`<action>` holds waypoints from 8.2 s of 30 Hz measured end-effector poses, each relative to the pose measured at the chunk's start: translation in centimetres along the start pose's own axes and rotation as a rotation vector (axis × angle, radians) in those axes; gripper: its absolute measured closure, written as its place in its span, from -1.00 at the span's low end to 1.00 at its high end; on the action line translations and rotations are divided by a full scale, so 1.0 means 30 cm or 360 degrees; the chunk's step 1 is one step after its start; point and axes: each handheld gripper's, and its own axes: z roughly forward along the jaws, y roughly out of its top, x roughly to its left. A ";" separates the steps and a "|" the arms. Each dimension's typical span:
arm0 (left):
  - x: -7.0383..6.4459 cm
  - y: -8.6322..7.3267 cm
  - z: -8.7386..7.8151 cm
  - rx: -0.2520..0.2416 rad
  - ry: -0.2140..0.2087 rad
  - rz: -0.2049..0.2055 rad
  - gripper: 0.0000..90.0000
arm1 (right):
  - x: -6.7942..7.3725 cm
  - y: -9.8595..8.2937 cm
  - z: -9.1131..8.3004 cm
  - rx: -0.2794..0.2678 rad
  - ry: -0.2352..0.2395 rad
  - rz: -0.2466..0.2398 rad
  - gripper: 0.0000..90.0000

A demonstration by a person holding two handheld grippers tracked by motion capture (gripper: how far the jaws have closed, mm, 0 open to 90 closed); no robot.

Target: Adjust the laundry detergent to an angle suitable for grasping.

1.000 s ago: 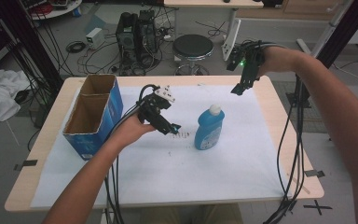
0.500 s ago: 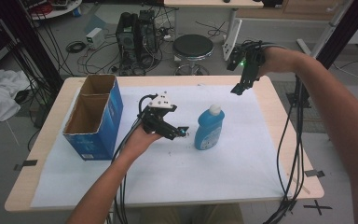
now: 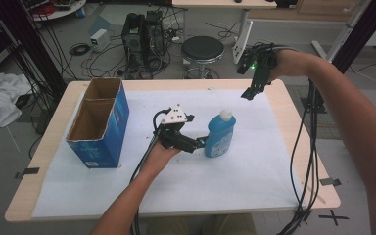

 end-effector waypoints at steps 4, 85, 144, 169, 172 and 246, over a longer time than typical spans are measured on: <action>-0.002 -0.004 0.010 0.0028 -0.0011 0.0043 -0.78 | 0.002 0.001 0.002 -0.0011 -0.0002 0.0002 -0.97; -0.055 -0.066 0.268 -0.0115 0.0048 -0.0059 -0.38 | -0.001 0.004 -0.024 -0.0065 -0.0033 -0.0005 -0.97; -0.061 -0.053 0.249 -0.0122 0.0151 -0.0012 -0.03 | 0.006 0.002 -0.037 -0.0074 -0.0053 0.0005 -0.97; 0.020 0.096 0.044 -0.0040 -0.0093 0.0219 -0.03 | 0.061 0.012 -0.071 -0.0084 -0.0097 -0.0013 -0.97; 0.031 0.089 0.028 -0.0058 -0.0173 0.0203 -0.03 | 0.069 0.015 -0.076 -0.0076 -0.0098 -0.0005 -0.97; 0.015 0.018 0.182 0.0115 -0.0991 0.0395 -0.02 | 0.125 0.030 -0.092 -0.0091 -0.0113 0.0043 -0.97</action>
